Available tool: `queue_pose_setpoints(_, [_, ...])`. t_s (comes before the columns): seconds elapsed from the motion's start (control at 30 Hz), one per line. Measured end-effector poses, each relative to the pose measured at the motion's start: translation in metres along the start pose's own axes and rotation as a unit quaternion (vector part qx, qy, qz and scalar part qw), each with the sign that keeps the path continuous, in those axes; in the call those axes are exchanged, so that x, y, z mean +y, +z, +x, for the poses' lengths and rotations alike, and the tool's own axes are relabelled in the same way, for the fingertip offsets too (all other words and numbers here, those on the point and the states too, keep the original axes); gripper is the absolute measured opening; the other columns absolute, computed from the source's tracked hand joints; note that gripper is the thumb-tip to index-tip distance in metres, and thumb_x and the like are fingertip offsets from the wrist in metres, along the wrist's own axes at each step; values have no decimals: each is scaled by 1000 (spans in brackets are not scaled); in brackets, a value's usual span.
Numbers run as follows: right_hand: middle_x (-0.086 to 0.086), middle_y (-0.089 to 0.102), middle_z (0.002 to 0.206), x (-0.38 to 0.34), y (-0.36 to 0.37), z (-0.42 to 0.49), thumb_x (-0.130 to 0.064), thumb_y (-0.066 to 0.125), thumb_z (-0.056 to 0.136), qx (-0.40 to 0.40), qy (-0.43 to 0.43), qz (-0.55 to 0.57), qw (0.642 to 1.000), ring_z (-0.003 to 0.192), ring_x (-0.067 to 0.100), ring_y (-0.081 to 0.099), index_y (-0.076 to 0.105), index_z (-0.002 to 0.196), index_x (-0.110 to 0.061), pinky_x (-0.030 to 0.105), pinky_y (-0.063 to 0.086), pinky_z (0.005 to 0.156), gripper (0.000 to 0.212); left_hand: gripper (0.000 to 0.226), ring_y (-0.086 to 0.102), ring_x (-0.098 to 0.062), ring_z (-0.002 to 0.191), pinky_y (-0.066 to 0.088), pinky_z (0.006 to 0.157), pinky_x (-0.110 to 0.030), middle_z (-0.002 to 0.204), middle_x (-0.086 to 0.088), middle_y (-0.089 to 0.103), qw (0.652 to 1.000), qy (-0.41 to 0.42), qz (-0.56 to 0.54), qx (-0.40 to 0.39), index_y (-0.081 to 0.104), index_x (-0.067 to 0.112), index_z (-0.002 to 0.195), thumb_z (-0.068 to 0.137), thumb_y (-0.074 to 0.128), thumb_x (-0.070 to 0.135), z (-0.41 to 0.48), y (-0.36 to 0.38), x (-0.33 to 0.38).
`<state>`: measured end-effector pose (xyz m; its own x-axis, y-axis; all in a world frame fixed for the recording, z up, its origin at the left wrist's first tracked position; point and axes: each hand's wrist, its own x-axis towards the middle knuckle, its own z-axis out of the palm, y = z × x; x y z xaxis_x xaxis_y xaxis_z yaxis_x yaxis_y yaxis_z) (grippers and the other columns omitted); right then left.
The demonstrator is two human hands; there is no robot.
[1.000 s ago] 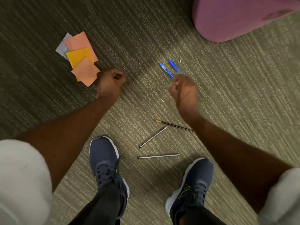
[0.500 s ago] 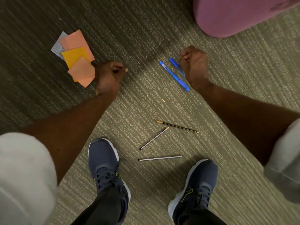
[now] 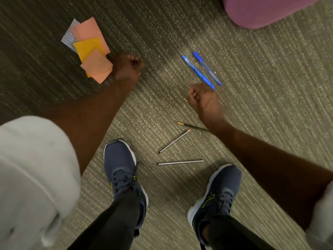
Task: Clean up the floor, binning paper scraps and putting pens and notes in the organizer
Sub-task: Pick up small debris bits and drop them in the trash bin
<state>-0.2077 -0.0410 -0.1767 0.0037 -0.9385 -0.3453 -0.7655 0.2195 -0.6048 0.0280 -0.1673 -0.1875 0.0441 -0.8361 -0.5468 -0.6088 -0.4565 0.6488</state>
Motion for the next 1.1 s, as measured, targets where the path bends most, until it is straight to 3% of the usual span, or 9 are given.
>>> queue_pose_setpoints(0.13, [-1,55,83,6,19,-17,-11,61,93,-13,15,-4,1000,71,13,49,55,82,-19,23,37,63,14,18,57,-14,82,46,72,-17,79,5,58,999,31,9,-19,56,27,82,97,57,16,-16,0,-11])
queue_pose_setpoints(0.2, [-3,53,81,4,24,-19,-11,61,92,4,21,-4,1000,70,11,47,52,81,-23,17,33,61,18,7,53,-10,73,46,61,-7,86,-7,57,1000,7,-30,-3,62,2,99,97,56,5,-20,4,-17])
queue_pose_setpoints(0.27, [-3,55,82,4,27,-20,-13,62,93,17,28,-9,999,70,11,49,54,83,-22,16,36,61,15,22,48,-5,67,44,55,-4,92,-15,57,1000,-3,-14,15,60,-13,113,95,57,-1,-23,7,-23])
queue_pose_setpoints(0.4, [-2,60,83,5,29,-21,-18,63,92,37,56,22,997,72,16,58,57,90,-20,33,50,64,7,21,53,-7,66,47,59,-12,87,-11,61,1000,-5,-17,11,65,-8,109,92,63,5,-31,3,-35])
queue_pose_setpoints(0.63, [-4,56,82,3,29,-17,-16,61,95,24,41,-17,999,65,3,48,53,85,-22,9,33,55,14,19,53,-5,63,51,62,-19,73,5,59,999,-6,-39,-17,67,-6,105,91,65,7,-36,4,-49])
queue_pose_setpoints(0.7, [-4,55,84,4,30,-12,-18,60,95,-2,42,-56,998,64,4,46,53,87,-21,10,29,53,10,15,53,-5,62,52,62,-19,72,5,59,999,-7,-33,-28,68,-2,104,91,65,6,-39,8,-49])
queue_pose_setpoints(0.77, [-3,53,84,6,31,-8,-21,58,95,-26,43,-77,996,64,5,44,53,91,-19,11,25,53,7,13,52,-5,60,48,54,-8,71,5,58,999,0,-22,-31,68,-1,101,90,66,5,-43,10,-49])
queue_pose_setpoints(0.97, [-5,50,77,-1,15,-16,-10,64,90,-8,54,48,997,63,6,42,48,83,-22,19,36,58,21,14,54,-9,62,55,66,-28,70,4,59,999,2,-24,-38,68,-6,100,88,68,1,-60,5,-40])
queue_pose_setpoints(1.1, [-12,46,70,-29,-23,-20,-7,59,90,1,90,101,991,58,1,39,49,81,-24,17,37,57,22,17,51,-7,62,50,60,-15,70,-2,58,999,18,-24,-44,67,-10,101,88,68,0,-83,-10,-1])
